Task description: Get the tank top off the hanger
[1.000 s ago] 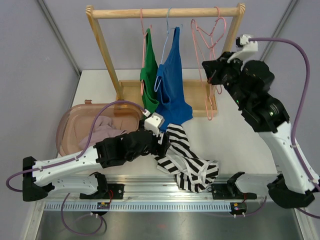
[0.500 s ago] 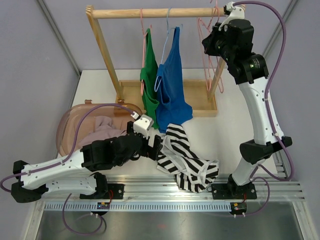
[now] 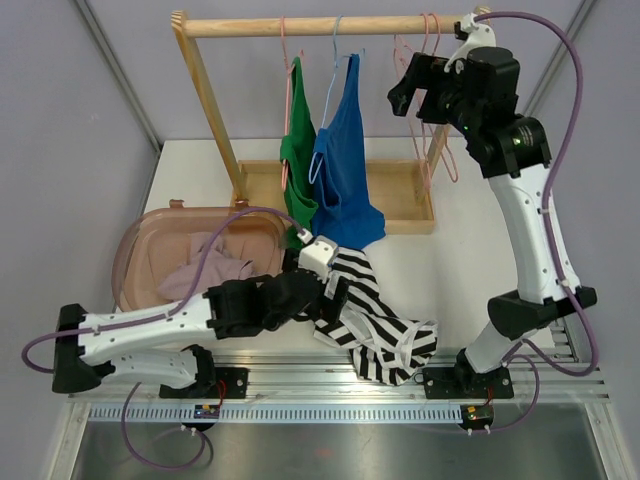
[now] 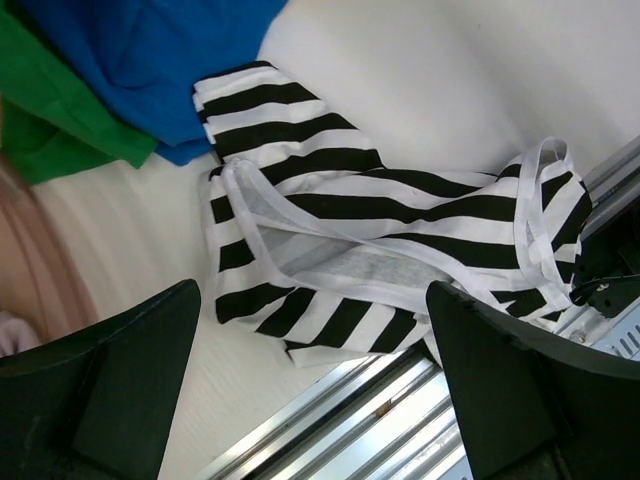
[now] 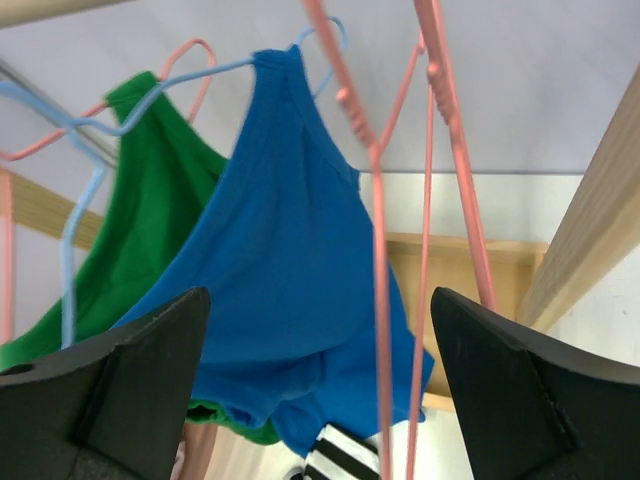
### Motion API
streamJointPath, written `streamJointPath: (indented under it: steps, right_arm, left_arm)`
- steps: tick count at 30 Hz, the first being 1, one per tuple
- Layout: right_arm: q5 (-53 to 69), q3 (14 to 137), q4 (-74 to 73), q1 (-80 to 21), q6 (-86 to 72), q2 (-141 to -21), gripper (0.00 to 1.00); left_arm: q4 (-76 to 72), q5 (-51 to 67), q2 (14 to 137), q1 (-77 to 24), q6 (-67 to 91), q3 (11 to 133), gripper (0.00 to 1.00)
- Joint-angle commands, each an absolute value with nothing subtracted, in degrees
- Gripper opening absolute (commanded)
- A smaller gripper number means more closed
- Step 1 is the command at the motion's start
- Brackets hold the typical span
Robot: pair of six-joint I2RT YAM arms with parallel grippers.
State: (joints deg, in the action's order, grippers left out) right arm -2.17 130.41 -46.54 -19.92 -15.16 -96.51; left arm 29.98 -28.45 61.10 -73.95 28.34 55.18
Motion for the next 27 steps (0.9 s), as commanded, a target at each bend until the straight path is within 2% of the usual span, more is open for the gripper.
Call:
streamJointPath:
  steps: [1, 6, 12, 19, 20, 21, 23, 24, 25, 27]
  right_arm:
    - [1.65, 126.77, -46.32, -19.86, -15.12, -87.91, 1.0]
    - [4.31, 113.14, -45.0, -19.86, -14.07, -73.5, 1.0]
    - [1.32, 93.72, -42.81, -19.86, -15.64, -54.34, 1.0]
    - [5.96, 90.88, -45.35, -19.95, -15.29, -45.36, 1.0]
    - [6.67, 90.7, -45.26, -19.86, -15.21, -44.83, 1.0]
    - [7.38, 90.53, -45.18, -19.95, -15.29, -44.48, 0.99]
    - [8.61, 90.53, -45.18, -19.86, -15.12, -43.33, 1.0]
    - [8.79, 90.53, -45.0, -19.86, -14.94, -43.07, 1.0]
    - [8.7, 90.53, -44.91, -19.86, -14.77, -42.63, 1.0]
    - [8.26, 90.53, -44.83, -19.95, -14.5, -42.36, 0.99]
  left_arm:
    - [19.53, -25.32, 67.31, -74.44, 28.39, 54.58, 0.99]
    - [13.19, -21.8, 81.17, -75.23, 28.48, 57.03, 0.99]
    - [12.83, -18.64, 94.03, -75.85, 29.09, 62.65, 0.99]
    - [12.92, -13.72, 104.84, -76.29, 31.11, 63.72, 0.99]
    - [12.92, -13.1, 107.2, -76.29, 31.98, 63.72, 0.96]
    - [12.92, -12.49, 108.1, -76.2, 32.43, 63.63, 0.9]
    - [12.66, -10.73, 109.85, -76.29, 33.39, 63.11, 0.61]
    - [12.57, -10.64, 109.6, -76.29, 34.09, 62.67, 0.43]
    - [12.39, -10.63, 109.08, -76.29, 34.71, 61.36, 0.18]
    - [13.18, -12.12, 105.31, -76.29, 36.03, 60.12, 0.02]
